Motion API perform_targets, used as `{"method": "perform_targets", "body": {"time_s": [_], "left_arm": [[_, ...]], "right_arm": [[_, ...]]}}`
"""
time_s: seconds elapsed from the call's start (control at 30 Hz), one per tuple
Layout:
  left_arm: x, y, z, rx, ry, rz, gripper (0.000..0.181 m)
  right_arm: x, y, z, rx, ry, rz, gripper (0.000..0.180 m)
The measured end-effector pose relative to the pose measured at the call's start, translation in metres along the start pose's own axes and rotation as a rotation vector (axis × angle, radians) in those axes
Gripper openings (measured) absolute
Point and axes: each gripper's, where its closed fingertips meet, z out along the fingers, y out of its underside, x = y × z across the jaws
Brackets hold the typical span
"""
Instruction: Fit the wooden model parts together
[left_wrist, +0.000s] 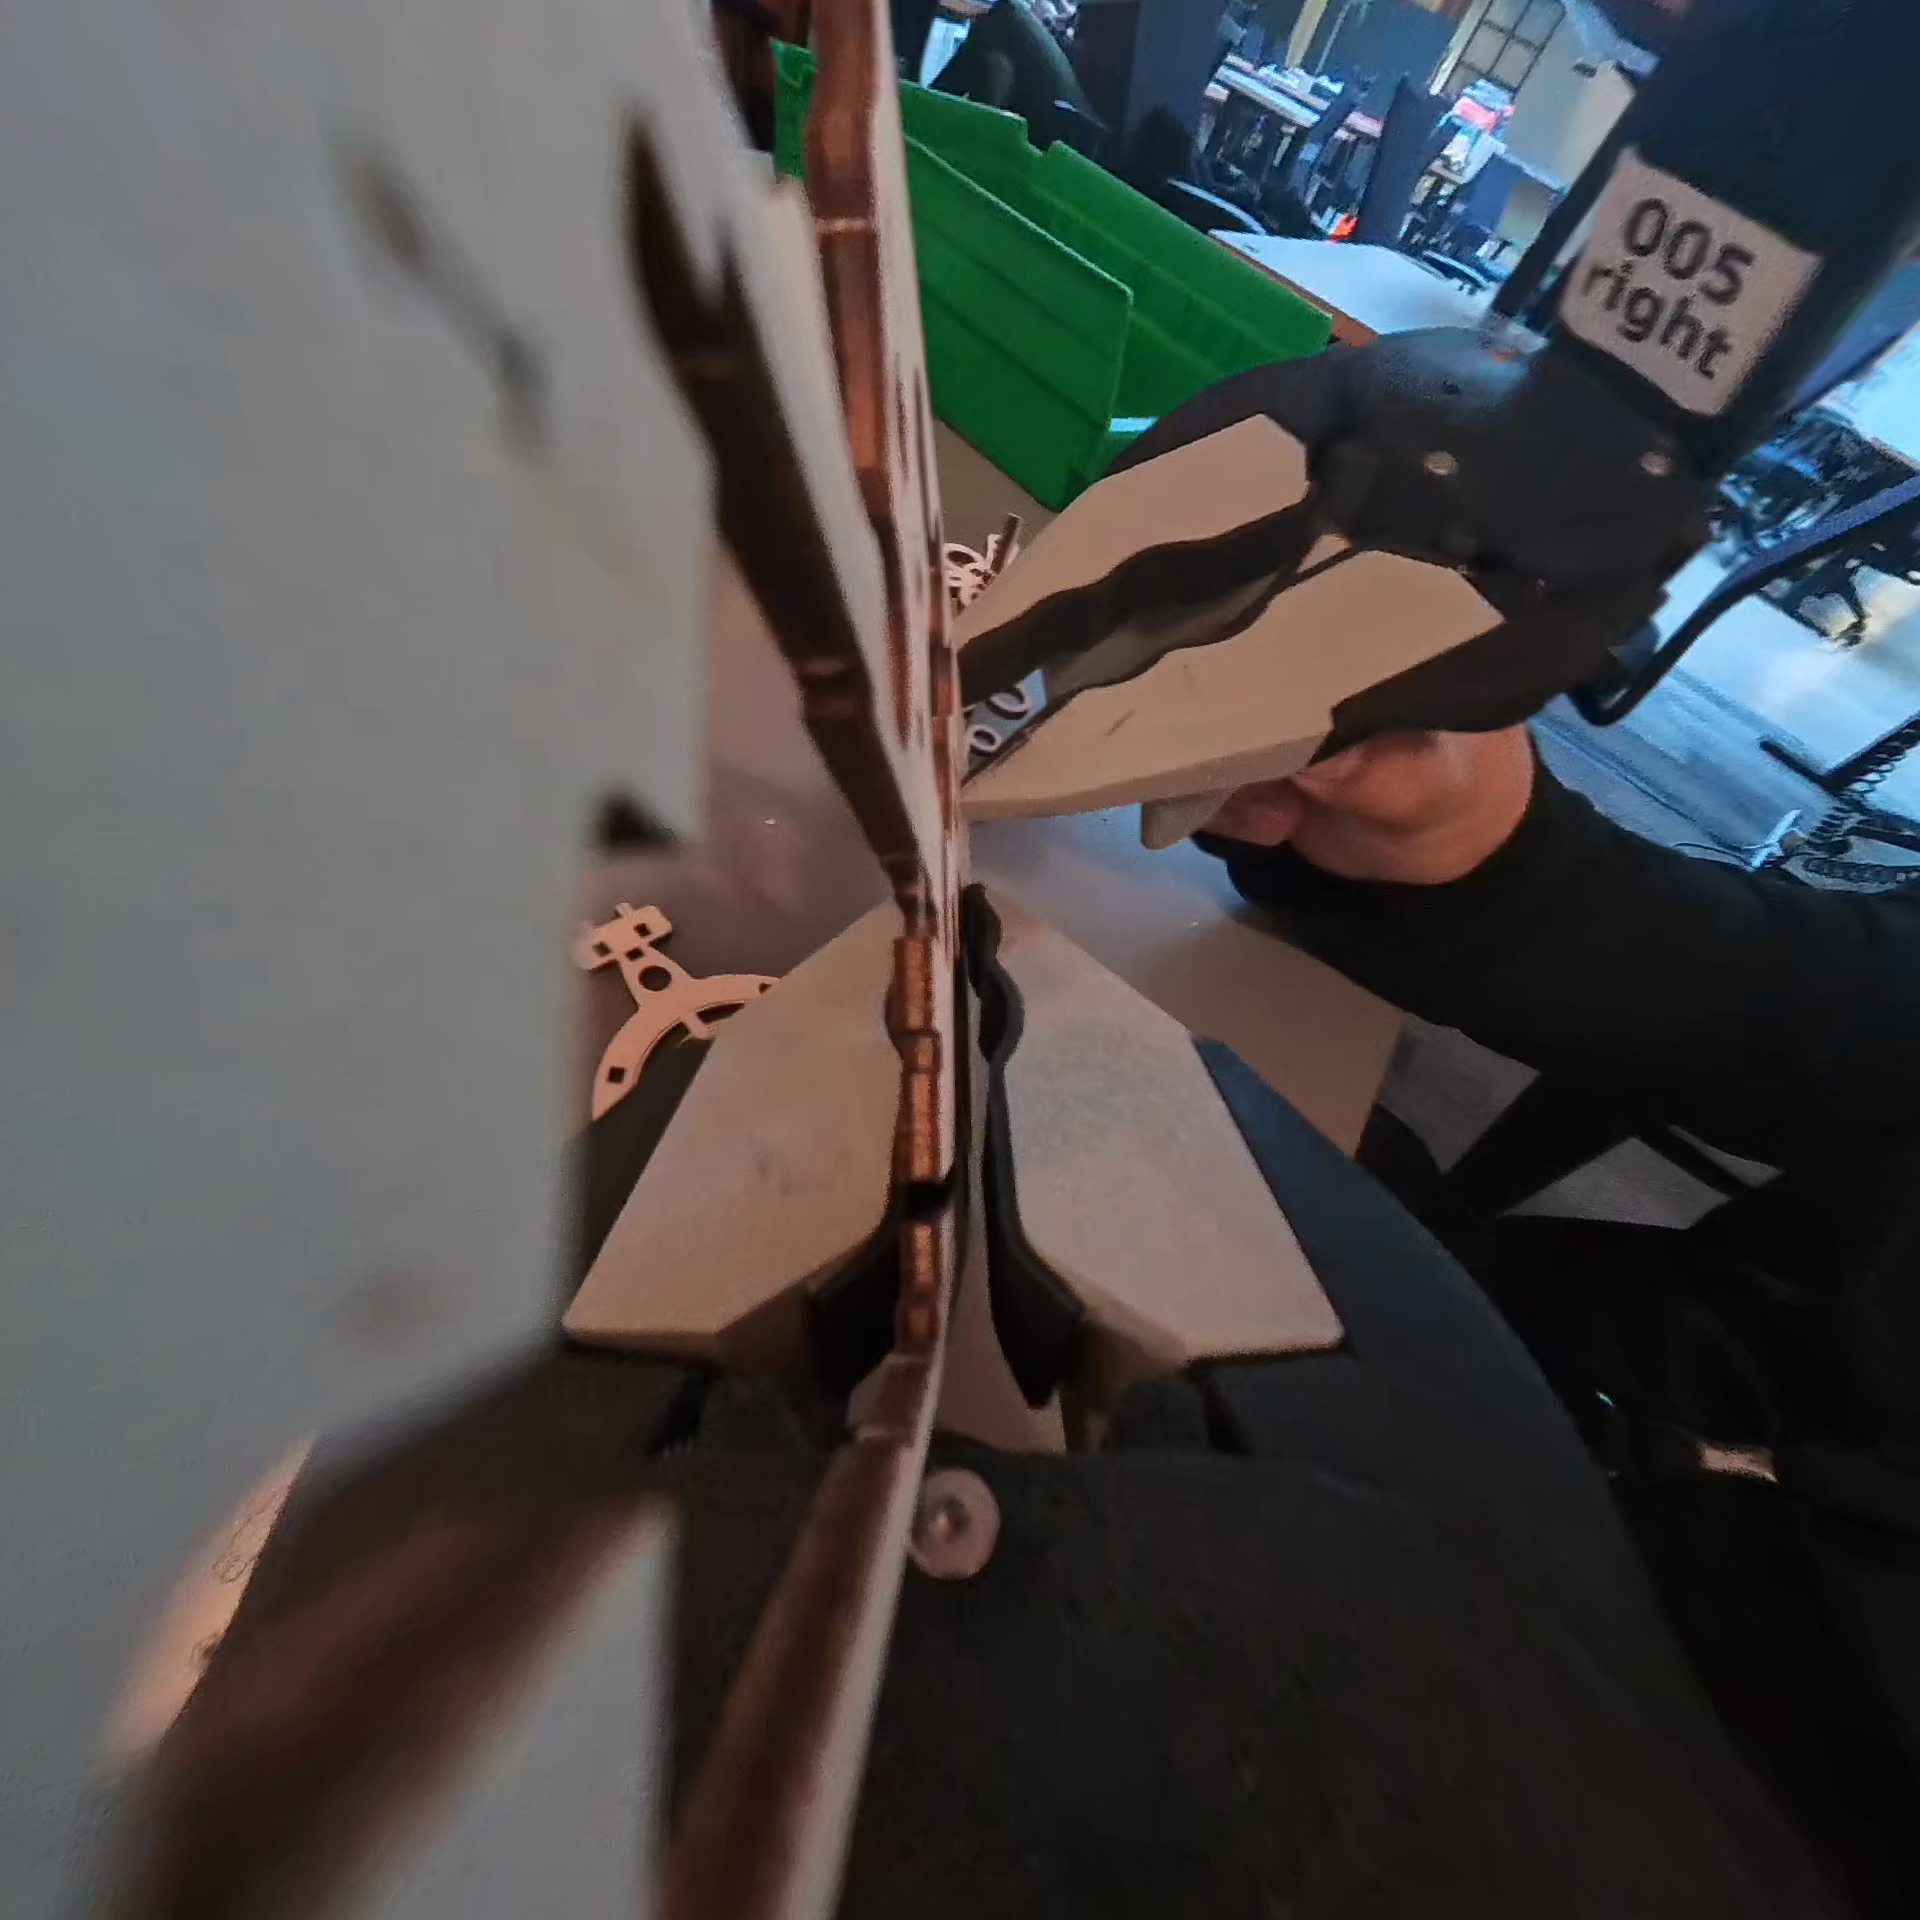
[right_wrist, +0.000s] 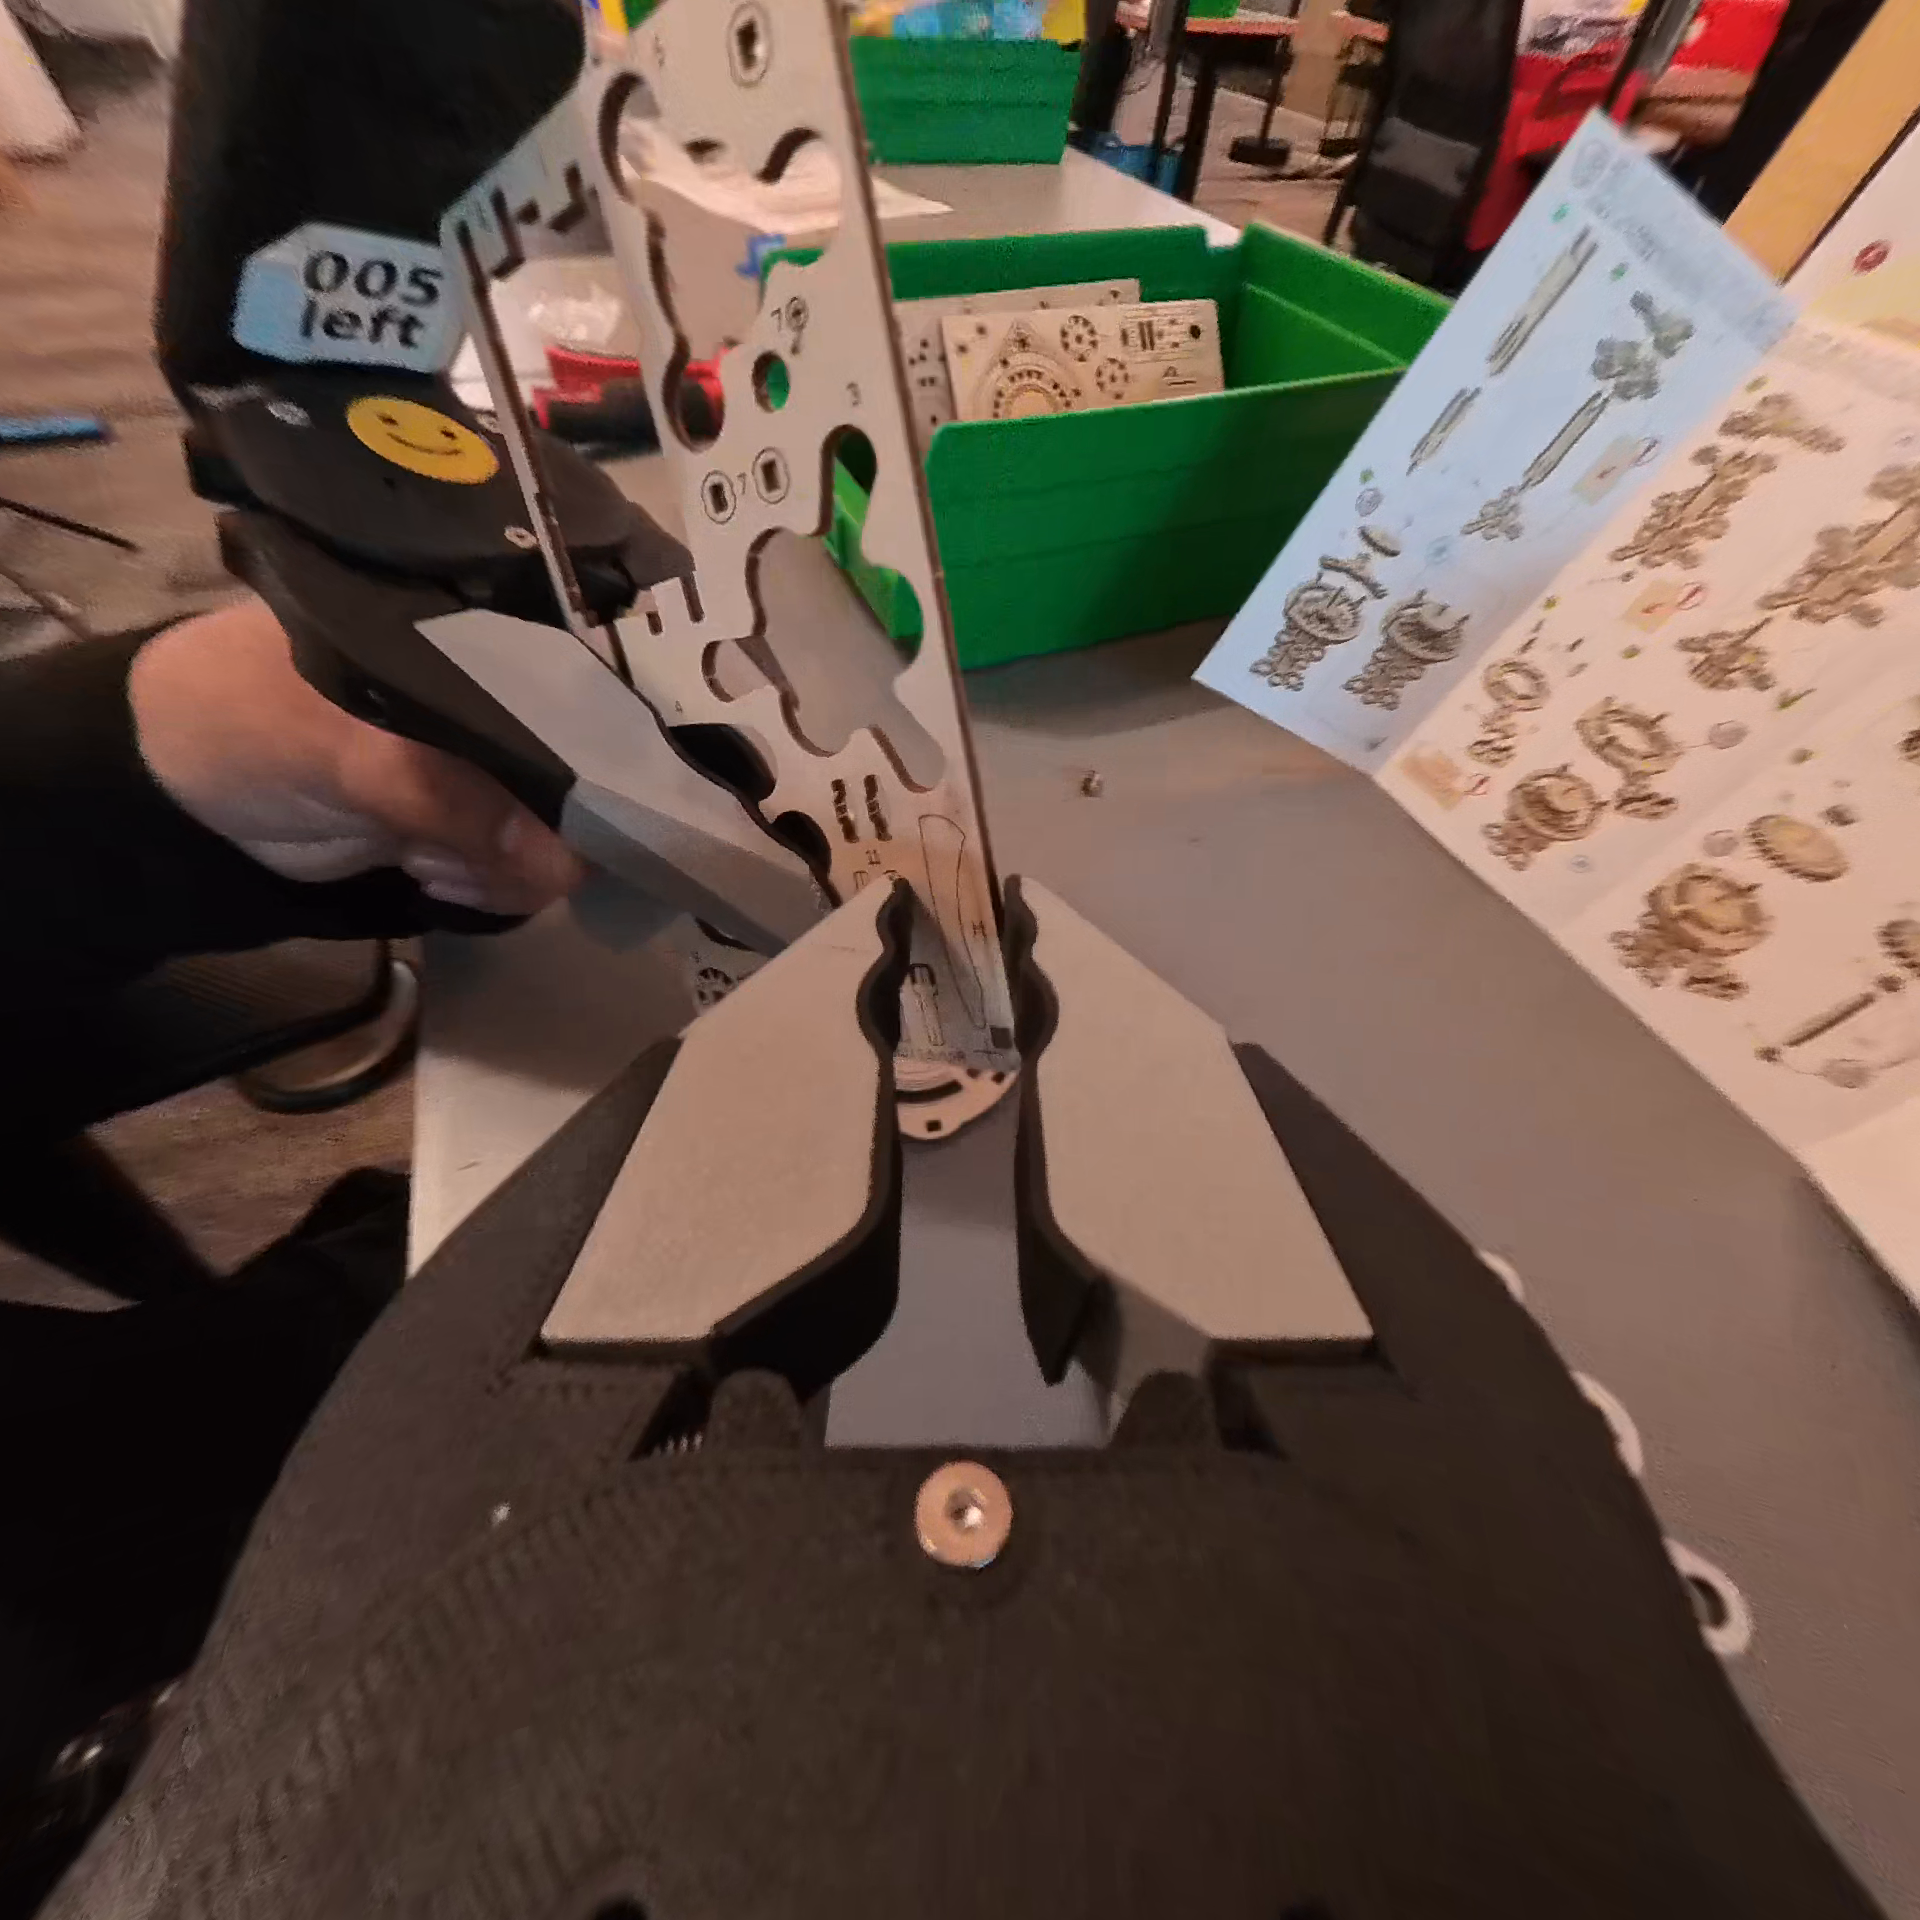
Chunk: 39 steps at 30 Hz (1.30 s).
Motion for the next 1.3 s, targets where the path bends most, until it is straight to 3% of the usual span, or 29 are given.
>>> {"method": "perform_targets", "body": {"time_s": [0.17, 0.3, 0.6, 0.7, 0.8, 0.93, 1.3], "left_arm": [[-0.0004, 0.0009, 0.0000, -0.016, 0.028, -0.039, 0.001], [0.0022, 0.0041, 0.0000, -0.032, 0.041, -0.045, 0.001], [0.0014, 0.0012, 0.0002, -0.017, 0.028, -0.056, 0.001], [-0.0016, 0.0006, -0.0001, -0.009, 0.024, -0.064, 0.001], [-0.0012, 0.0027, 0.0003, -0.018, 0.018, -0.057, 0.002], [-0.0018, 0.0023, 0.0004, -0.017, 0.013, -0.061, 0.001], [-0.0002, 0.0008, 0.0012, -0.022, -0.013, -0.042, 0.002]], "right_arm": [[-0.0072, 0.0015, -0.0004, 0.003, -0.088, 0.019, 0.028], [-0.0026, 0.0046, -0.0004, -0.017, -0.065, 0.005, 0.013], [-0.0026, 0.0018, -0.0008, -0.005, -0.043, -0.011, 0.014], [-0.0063, 0.0020, 0.0001, -0.006, -0.067, -0.001, 0.032], [-0.0011, 0.0043, 0.0016, -0.022, -0.017, -0.026, 0.018], [-0.0038, 0.0041, 0.0023, -0.017, -0.036, -0.016, 0.026], [-0.0019, 0.0041, 0.0036, -0.018, 0.001, -0.039, 0.026]]}}
